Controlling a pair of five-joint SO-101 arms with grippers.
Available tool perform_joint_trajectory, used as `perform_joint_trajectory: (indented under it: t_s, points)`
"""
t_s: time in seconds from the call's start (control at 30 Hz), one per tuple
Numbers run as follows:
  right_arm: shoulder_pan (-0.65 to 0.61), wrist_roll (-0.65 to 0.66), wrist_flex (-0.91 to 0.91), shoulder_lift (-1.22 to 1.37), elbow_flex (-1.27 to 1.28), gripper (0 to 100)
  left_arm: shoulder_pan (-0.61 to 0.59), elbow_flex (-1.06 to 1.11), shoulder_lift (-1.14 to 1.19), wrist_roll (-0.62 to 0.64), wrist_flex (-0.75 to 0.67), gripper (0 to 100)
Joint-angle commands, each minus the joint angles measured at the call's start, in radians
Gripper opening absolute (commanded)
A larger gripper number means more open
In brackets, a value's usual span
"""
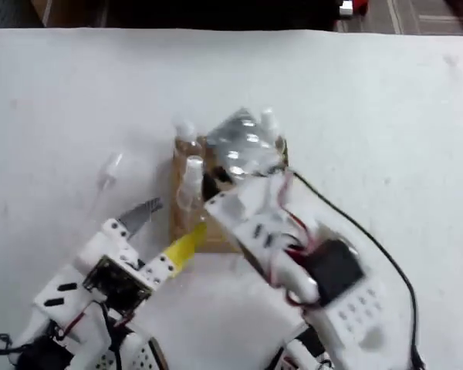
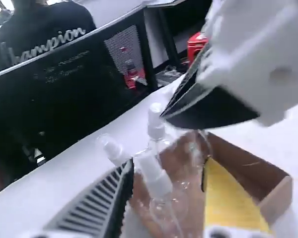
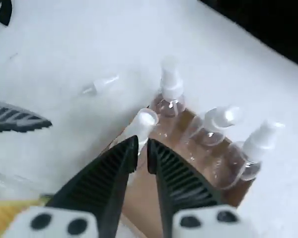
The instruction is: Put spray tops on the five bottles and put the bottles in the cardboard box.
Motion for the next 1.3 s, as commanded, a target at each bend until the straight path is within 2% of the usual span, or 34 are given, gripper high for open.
perform_joint_trajectory:
  t_s: [0.0, 0.07, 0.2, 0.27, 0.47, 0.67, 0.87, 1.1, 1.27]
  points:
    - [0.122, 0.003, 0.008, -0.185, -0.023, 1.6, -0.148, -0.117, 0.007, -0.063, 0.054, 20]
    - [0.176, 0.003, 0.005, -0.234, 0.017, 1.6, -0.189, -0.163, 0.008, -0.160, 0.100, 21]
    - [0.229, 0.002, 0.004, -0.269, 0.143, 1.6, -0.194, -0.163, 0.025, -0.183, 0.147, 21]
    - [0.269, -0.003, 0.005, -0.272, 0.198, 1.6, -0.199, -0.158, 0.084, -0.247, 0.195, 21]
    - [0.433, -0.006, 0.010, -0.272, 0.296, 1.6, -0.205, -0.261, 0.312, -0.459, 0.425, 21]
    - [0.541, -0.006, -0.012, -0.272, 0.393, 1.6, -0.205, -0.405, 0.377, -0.555, 0.652, 21]
    - [0.562, -0.006, -0.085, -0.272, 0.502, 1.6, -0.288, -0.364, 0.381, -0.655, 0.638, 21]
    - [0.562, -0.006, -0.101, -0.272, 0.525, 1.6, -0.317, -0.178, 0.378, -0.681, 0.562, 21]
    - [0.558, -0.006, -0.128, -0.272, 0.555, 1.6, -0.318, -0.166, 0.380, -0.692, 0.557, 23]
